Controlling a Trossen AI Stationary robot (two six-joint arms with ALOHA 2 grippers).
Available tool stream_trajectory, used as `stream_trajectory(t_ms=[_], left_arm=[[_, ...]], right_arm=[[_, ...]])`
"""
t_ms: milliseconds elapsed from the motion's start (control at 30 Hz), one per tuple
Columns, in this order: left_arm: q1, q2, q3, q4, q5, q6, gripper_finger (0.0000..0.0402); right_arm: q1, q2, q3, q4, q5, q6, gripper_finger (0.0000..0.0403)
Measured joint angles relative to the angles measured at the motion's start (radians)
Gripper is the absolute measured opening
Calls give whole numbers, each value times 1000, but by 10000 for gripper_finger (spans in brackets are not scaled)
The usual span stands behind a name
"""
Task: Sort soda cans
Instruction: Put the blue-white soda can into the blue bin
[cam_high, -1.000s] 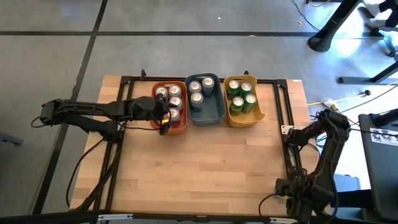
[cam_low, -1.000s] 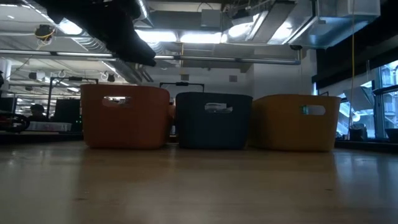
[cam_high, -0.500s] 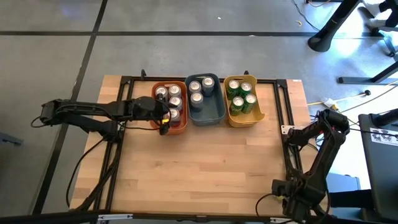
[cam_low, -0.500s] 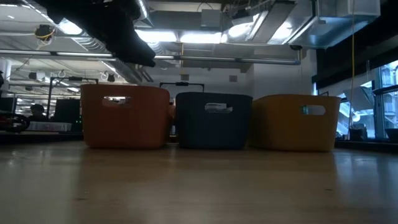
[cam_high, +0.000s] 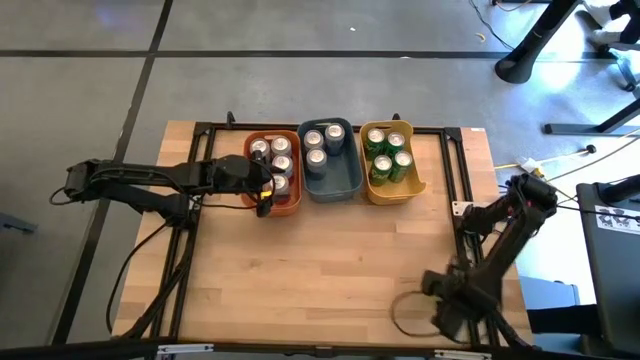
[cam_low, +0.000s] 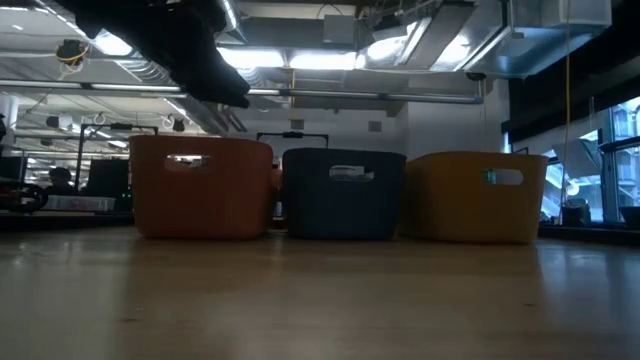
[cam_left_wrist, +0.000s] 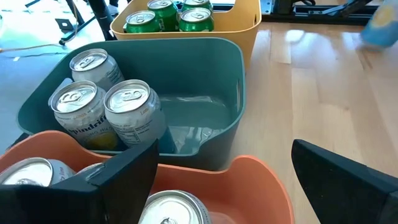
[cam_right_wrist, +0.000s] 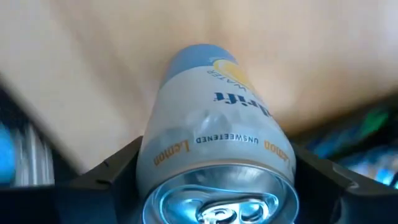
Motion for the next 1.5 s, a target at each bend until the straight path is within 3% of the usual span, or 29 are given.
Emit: stream_trajectory(t_ms=[200, 400, 700, 900, 1033, 1333, 1500], left_arm=[[0, 0, 0, -2, 0, -16, 354], [0, 0, 0, -2, 0, -22, 354], [0, 0, 0, 6, 0, -91, 354], [2, 0, 0, 171, 44, -120, 345], [1, 1, 0, 273, 82, -128, 294], [2, 154, 31, 506, 112, -41, 79], [2, 242, 64, 515, 111, -3, 7]], right_arm=[[-224, 0, 74, -85, 297, -212, 283], [-475, 0, 174, -93, 462, -555, 283], [-750, 0, 381, -77, 592, -891, 283], [-856, -1, 450, 15, 595, -1040, 283], [-889, -1, 451, 107, 533, -1123, 283], [-889, -1, 451, 367, 461, -1261, 283], [-890, -1, 449, 401, 470, -1300, 283]])
